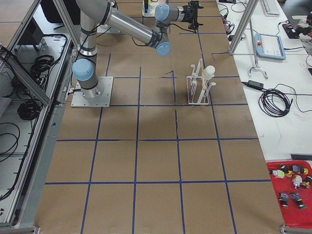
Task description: Transfer IKEA cup to right arm and place on rack
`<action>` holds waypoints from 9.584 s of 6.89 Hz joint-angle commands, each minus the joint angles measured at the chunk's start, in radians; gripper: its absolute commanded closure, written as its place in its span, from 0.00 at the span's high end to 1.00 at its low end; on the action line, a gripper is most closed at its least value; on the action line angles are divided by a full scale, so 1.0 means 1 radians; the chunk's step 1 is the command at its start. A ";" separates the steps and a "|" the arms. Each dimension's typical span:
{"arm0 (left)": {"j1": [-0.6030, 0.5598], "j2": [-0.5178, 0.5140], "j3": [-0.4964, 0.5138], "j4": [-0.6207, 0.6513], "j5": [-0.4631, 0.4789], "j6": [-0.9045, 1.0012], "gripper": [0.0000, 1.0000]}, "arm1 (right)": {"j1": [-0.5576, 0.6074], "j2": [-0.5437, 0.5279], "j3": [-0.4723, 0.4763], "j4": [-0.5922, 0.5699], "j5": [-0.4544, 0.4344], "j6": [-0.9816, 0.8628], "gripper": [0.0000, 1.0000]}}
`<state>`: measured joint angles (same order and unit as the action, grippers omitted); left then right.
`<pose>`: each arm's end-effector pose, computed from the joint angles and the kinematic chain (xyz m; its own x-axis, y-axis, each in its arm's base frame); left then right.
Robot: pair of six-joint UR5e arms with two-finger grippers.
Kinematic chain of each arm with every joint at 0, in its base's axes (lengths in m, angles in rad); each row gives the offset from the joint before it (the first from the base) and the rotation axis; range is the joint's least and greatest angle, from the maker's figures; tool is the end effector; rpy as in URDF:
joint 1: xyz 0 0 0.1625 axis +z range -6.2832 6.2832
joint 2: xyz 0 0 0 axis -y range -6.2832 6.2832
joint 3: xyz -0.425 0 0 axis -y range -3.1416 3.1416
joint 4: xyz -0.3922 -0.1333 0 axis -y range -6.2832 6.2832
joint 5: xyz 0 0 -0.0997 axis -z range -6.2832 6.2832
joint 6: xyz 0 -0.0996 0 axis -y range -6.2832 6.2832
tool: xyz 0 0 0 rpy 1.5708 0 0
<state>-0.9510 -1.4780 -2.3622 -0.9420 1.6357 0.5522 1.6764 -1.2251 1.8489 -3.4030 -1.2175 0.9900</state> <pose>0.1021 -0.3614 0.2273 -0.9978 -0.0644 -0.0185 -0.0659 0.9935 0.0933 0.2285 -0.5641 0.3934 -0.5245 0.0639 -0.8490 0.7310 0.5451 -0.4105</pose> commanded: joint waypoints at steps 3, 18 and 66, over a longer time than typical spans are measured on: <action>-0.002 0.001 0.032 0.003 0.029 0.011 0.00 | 0.002 0.015 0.018 -0.008 0.004 0.203 1.00; -0.256 -0.152 0.708 -0.192 -0.684 0.084 0.00 | 0.003 0.098 0.016 -0.194 0.006 0.361 1.00; -0.703 -0.407 0.348 1.212 -0.909 -0.594 0.12 | 0.039 0.067 0.076 -0.114 0.194 0.501 0.47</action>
<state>-1.6536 -1.8858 -2.0141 0.2701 0.7272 -0.0403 1.7149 -1.1583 1.9250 -3.5173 -1.0230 1.4922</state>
